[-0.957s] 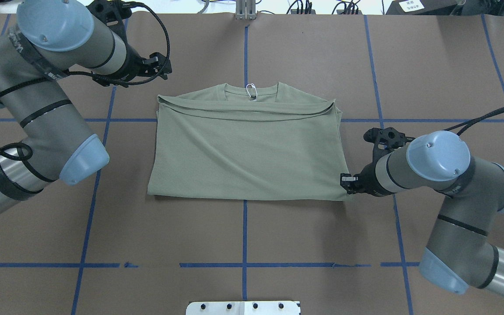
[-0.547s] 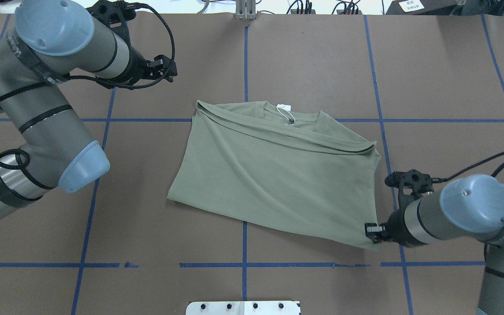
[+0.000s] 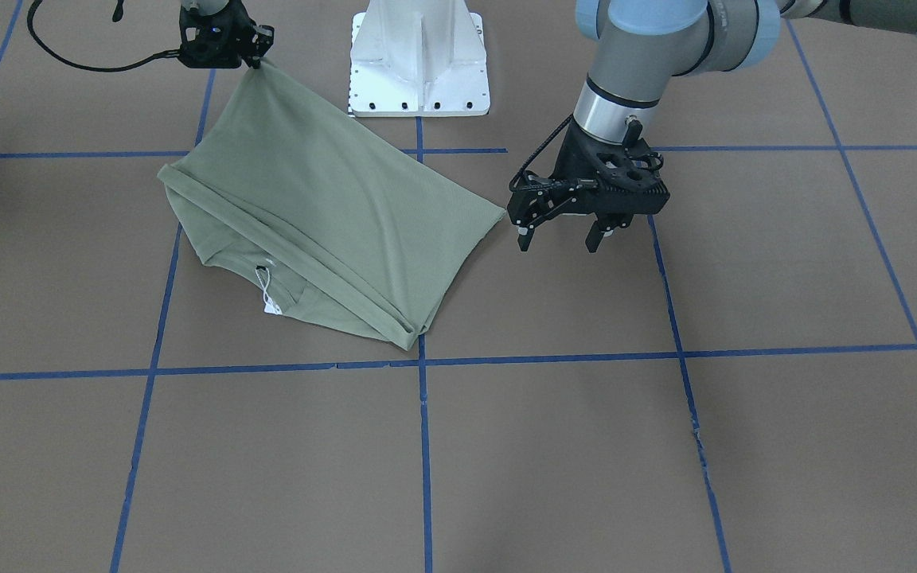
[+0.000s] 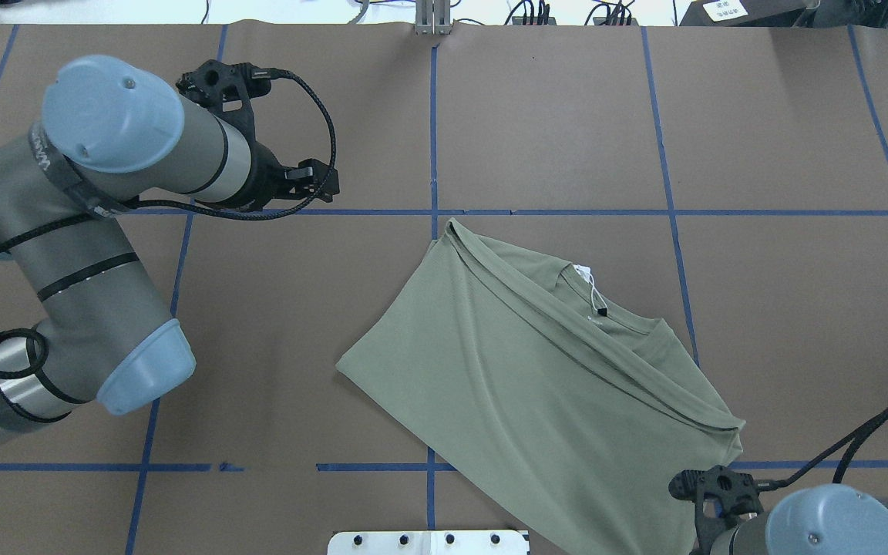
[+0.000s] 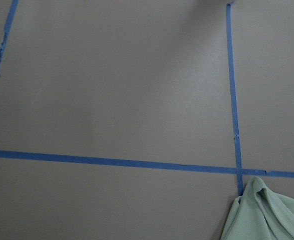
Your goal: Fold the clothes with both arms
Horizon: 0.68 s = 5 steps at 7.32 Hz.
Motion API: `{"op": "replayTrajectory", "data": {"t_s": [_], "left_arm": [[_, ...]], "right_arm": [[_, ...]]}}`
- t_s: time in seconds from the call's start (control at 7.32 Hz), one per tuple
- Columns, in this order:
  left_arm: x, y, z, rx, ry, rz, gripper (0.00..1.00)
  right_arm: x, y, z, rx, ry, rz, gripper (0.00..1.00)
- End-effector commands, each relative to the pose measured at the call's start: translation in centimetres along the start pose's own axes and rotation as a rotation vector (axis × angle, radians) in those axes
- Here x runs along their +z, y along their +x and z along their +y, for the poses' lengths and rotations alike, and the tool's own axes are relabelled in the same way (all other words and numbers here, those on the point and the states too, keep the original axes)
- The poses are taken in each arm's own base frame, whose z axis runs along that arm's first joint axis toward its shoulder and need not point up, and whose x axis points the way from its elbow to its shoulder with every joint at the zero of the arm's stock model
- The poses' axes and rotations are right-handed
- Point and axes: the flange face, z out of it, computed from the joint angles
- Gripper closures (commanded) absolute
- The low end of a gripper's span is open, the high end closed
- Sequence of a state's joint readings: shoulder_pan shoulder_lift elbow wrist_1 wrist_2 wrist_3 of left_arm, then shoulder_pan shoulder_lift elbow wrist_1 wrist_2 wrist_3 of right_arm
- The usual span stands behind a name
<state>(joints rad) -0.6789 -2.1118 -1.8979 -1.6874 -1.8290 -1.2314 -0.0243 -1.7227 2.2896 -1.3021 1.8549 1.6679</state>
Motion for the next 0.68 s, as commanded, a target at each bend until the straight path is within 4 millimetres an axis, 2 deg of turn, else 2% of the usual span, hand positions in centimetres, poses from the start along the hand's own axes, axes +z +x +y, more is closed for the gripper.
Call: {"op": "replayTrajectory", "data": {"t_s": [0.0,0.27,0.41,0.55], "left_arm": [[2.1,1.8,6.2,-0.022,-0.089,0.013,0.00],[4.9,4.6,15.1,-0.133,-0.162,-0.004,0.00],[6.5,5.3,18.9,-0.177,-0.178,-0.031,0.00],[8.4,5.2,19.9,-0.194,-0.167,-0.065,0.01]], "right_arm": [[-0.2,-1.0,1.7,0.005,0.026,-0.029,0.00],[-4.4,-2.1,-3.9,0.092,0.145,-0.117,0.00],[-6.5,-2.3,-6.4,0.126,0.197,-0.156,0.00],[-8.5,-3.6,-8.0,0.143,0.233,-0.209,0.00]]}}
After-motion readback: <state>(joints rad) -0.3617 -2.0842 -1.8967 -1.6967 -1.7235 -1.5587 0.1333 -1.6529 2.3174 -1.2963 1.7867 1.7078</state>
